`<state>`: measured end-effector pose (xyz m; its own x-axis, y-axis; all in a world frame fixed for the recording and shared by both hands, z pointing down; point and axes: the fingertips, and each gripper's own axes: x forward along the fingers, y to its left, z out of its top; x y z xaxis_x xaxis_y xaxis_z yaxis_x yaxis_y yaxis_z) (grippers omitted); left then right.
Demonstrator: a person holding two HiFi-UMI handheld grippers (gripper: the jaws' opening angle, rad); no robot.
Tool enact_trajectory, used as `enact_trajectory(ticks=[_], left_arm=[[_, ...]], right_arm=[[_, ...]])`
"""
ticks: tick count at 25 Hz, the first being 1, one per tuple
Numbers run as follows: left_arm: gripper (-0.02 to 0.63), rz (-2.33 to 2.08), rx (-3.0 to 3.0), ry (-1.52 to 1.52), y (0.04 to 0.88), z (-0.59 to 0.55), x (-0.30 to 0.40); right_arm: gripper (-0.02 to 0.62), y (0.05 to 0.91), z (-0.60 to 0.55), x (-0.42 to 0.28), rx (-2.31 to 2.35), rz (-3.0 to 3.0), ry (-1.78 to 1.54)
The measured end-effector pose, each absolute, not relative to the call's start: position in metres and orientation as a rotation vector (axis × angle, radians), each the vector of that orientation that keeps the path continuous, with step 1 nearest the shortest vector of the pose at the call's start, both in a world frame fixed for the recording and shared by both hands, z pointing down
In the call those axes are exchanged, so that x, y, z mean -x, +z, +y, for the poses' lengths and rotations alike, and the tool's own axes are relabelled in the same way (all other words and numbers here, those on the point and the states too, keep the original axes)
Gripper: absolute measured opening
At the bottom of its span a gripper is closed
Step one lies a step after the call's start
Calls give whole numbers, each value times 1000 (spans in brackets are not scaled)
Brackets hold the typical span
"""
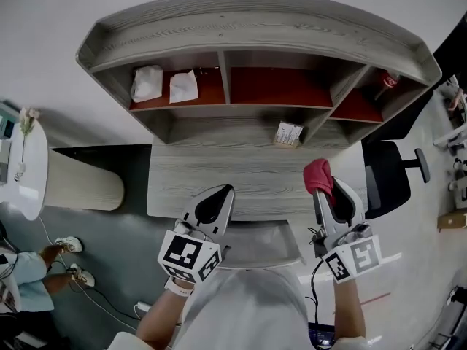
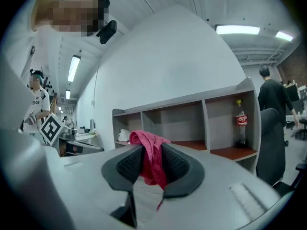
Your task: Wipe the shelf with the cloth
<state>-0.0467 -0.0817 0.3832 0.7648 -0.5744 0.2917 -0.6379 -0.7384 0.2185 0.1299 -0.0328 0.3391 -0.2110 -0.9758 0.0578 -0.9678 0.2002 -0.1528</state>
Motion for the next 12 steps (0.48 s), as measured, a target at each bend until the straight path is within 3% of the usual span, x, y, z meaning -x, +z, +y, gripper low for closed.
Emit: enact_trajectory(ticks=[12], left_arm=[[6, -1011, -2640, 305, 387, -73, 70]], right_arm=[[114, 364, -24, -102, 2015, 2501, -121]])
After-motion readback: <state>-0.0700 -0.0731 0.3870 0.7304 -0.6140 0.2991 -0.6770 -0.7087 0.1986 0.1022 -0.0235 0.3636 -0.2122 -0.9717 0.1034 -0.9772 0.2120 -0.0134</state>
